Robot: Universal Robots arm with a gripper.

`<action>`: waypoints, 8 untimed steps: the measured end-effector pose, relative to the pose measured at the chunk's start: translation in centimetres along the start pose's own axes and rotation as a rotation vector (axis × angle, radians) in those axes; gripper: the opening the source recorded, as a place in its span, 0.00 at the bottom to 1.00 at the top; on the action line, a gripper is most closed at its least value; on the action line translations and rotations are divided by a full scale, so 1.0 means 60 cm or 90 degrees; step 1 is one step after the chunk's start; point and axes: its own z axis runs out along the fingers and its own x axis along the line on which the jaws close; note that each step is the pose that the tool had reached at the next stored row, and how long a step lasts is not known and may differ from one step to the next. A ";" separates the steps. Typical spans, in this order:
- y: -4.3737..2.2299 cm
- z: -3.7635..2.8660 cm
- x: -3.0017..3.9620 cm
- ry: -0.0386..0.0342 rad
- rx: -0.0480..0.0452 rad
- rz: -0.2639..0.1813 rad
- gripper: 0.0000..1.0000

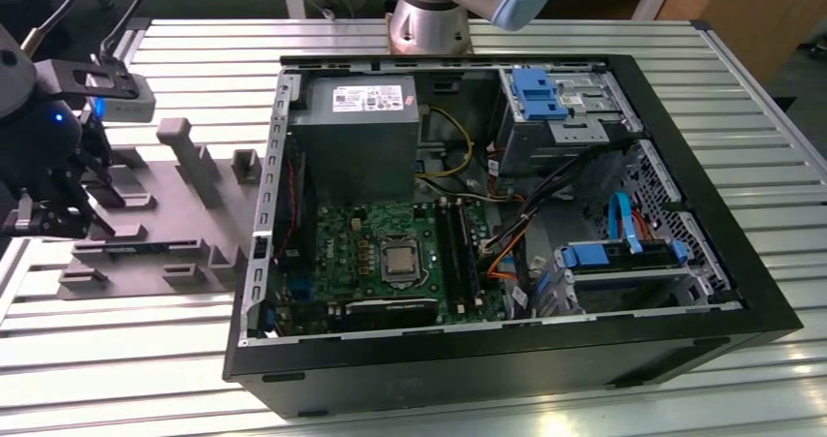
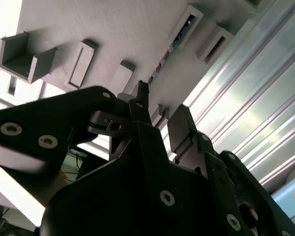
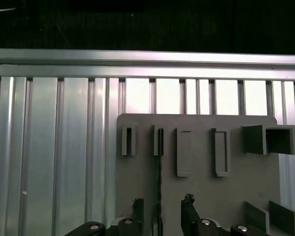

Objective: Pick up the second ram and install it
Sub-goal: 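Pick up the second ram and move it above second insertion slot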

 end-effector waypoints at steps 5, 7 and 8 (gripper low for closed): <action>0.005 0.016 0.001 0.0004 -0.0006 -0.009 0.43; 0.006 0.022 0.001 0.0004 -0.0006 -0.009 0.43; 0.007 0.025 0.002 0.0004 -0.0006 -0.009 0.43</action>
